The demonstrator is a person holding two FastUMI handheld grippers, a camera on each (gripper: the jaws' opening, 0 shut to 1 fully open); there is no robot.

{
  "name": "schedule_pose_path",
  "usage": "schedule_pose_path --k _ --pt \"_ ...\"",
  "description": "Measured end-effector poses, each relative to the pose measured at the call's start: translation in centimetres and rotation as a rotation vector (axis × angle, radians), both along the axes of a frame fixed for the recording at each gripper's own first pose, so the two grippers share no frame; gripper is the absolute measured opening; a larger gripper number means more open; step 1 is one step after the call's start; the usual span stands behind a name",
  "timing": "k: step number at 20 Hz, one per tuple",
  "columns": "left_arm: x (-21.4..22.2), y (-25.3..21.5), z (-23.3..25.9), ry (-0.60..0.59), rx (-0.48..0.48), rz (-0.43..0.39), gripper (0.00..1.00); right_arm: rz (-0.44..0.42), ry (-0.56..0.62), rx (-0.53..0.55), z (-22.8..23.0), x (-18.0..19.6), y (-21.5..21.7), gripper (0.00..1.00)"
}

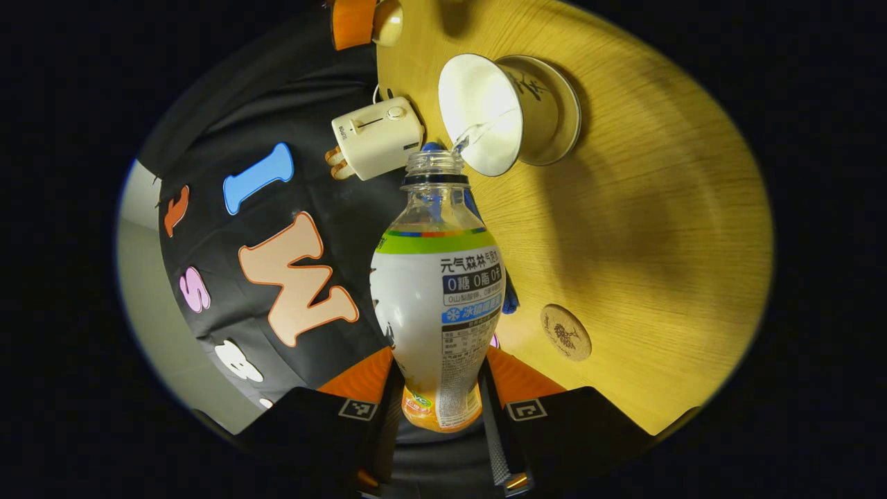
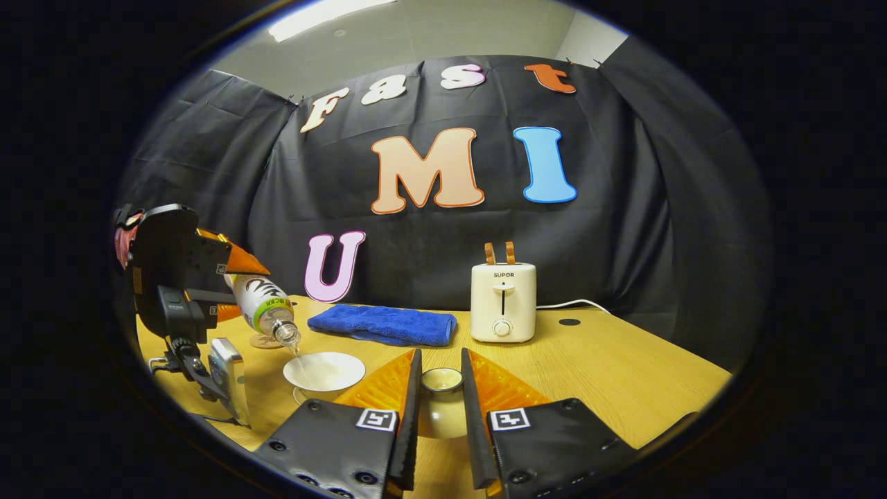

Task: Open the teacup lid with one hand, grasp the water bottle and pour water into the teacup with the other hand; after pouring, place the water bottle on the coaster and then close the teacup lid.

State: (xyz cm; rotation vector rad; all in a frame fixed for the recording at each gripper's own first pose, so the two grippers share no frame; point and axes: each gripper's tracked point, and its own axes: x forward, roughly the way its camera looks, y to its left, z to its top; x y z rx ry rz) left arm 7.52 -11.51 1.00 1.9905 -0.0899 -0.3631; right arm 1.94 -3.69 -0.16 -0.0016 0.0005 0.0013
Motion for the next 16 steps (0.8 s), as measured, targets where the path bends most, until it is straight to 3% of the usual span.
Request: schedule_pose_path --k 7,16 --pt "0.1 -0.4 0.8 -0.024 0.071 0.006 0.52 0.001 0.0 0.0 0.0 0.0 0.0 0.34" --pt "0.0 -0.5 1.4 -0.042 0.093 0.009 0.53 0.004 0.0 0.0 0.0 0.1 0.0 0.34"
